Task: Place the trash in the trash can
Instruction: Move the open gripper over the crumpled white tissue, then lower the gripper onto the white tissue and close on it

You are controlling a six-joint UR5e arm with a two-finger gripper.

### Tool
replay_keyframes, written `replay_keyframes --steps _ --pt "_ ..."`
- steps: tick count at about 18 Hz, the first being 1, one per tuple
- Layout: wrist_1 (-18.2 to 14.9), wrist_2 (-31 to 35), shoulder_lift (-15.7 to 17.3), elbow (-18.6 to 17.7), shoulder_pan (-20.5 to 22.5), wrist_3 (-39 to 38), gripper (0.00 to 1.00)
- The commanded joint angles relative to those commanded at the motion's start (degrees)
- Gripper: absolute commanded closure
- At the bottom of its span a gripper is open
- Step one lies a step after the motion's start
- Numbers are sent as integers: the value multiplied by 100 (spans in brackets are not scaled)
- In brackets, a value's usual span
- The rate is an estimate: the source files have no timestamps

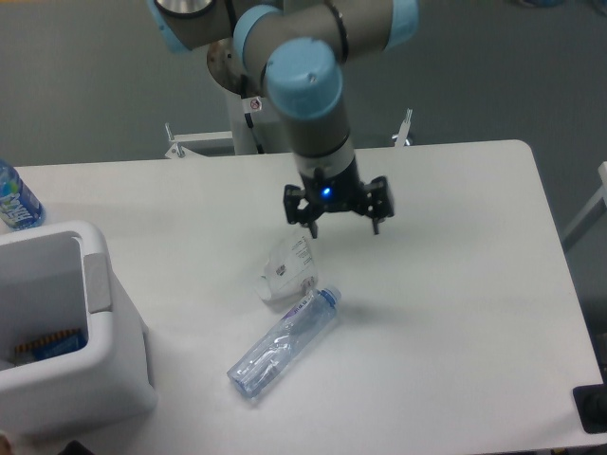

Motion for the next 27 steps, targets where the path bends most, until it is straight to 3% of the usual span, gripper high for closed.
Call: replay_keyframes --steps 5,19,21,22,23,24,27 --pt "70 17 -369 -360 -246 17 0" --pt "79 -308 -405 -361 -388 44 0" --pt "79 -273 -449 -334 -388 35 17" --pt "88 -246 -467 -317 -388 18 37" --pt "88 -185 -458 -299 -388 17 69" --pt "88 -185 -458 -282 -388 9 84" --pt "62 -185 -432 -255 -379 0 100"
